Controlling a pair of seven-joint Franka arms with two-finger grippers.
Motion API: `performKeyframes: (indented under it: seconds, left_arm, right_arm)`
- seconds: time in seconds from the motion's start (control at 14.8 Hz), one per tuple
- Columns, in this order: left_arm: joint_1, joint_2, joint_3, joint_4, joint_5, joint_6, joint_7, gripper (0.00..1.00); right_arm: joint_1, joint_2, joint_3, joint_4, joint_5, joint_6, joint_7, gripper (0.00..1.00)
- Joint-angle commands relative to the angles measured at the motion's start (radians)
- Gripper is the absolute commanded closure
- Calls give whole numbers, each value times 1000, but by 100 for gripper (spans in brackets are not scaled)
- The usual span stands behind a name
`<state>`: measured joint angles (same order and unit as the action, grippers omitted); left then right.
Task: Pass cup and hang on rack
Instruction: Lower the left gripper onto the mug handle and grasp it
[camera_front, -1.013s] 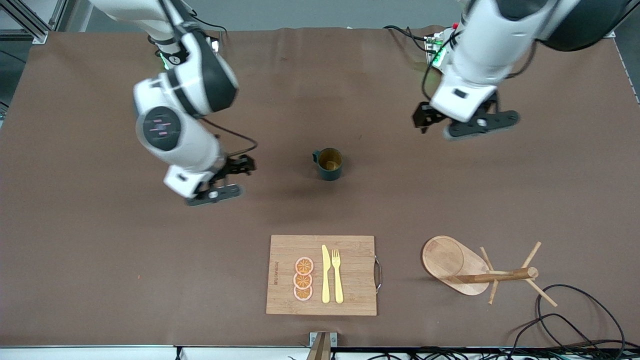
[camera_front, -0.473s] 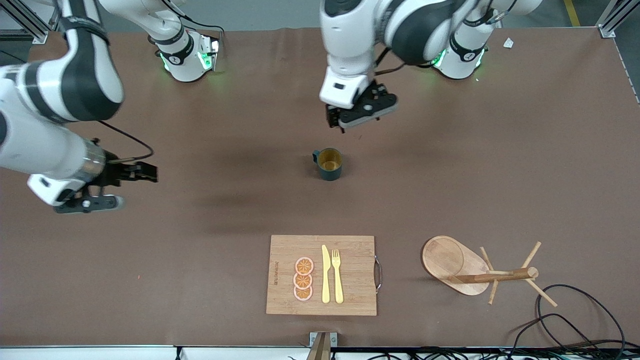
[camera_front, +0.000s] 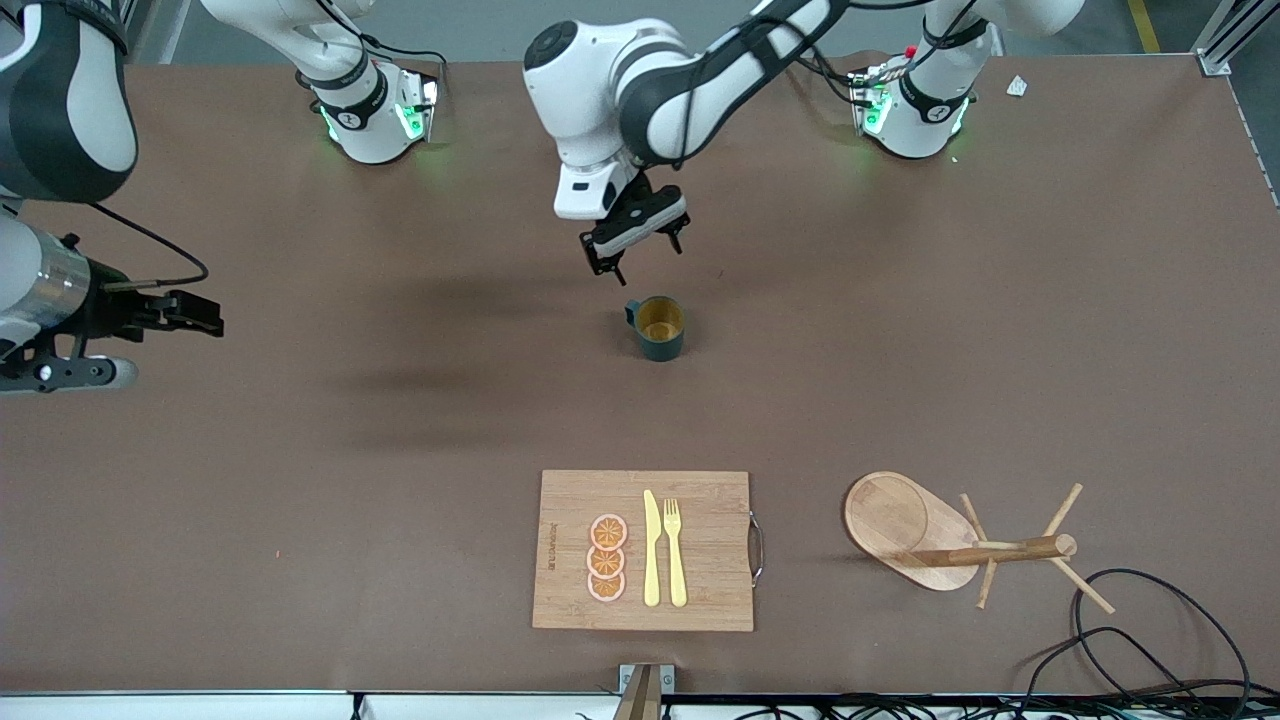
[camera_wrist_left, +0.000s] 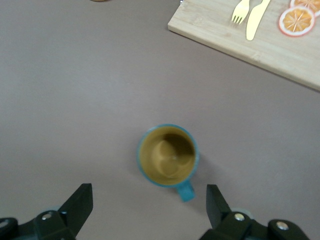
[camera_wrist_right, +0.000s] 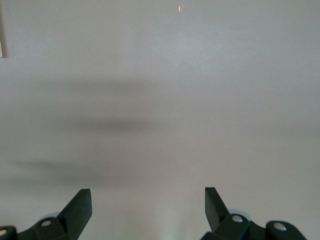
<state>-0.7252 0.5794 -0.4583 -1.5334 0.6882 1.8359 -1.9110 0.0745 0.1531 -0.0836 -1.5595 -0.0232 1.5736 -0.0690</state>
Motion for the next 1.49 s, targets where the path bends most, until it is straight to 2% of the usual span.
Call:
performKeyframes:
  seconds: [0.0, 0.2, 0.47, 0.68, 0.88, 1.15, 1.28, 1.42]
  left_arm:
    - [-57, 78, 10, 59, 129, -15, -196, 0]
    - [-127, 160, 36, 102, 230, -26, -284, 0]
    - [-282, 259, 211, 200, 214, -38, -379, 1]
    - [-307, 330, 233, 262, 214, -46, -395, 1]
    - [-313, 358, 248, 260, 214, -75, -399, 2]
    - [-309, 384, 251, 260, 212, -87, -421, 9]
    - [-318, 392, 269, 262, 212, -90, -447, 16]
    - [-329, 392, 271, 265, 211, -118, -447, 17]
  right_arm:
    - [-16, -21, 7, -2, -18, -12, -17, 0]
    - [-32, -14, 5, 10, -18, -10, -28, 0]
    - [-41, -4, 4, 76, -18, -15, -25, 0]
    - [-41, 3, 4, 82, -23, -18, -20, 0]
    - [-57, 5, 4, 108, -23, -20, -26, 0]
    - [-52, 5, 10, 111, -37, -30, -15, 0]
    - [-47, 3, 10, 130, -37, -62, -15, 0]
    - [-56, 2, 5, 131, -23, -85, -12, 0]
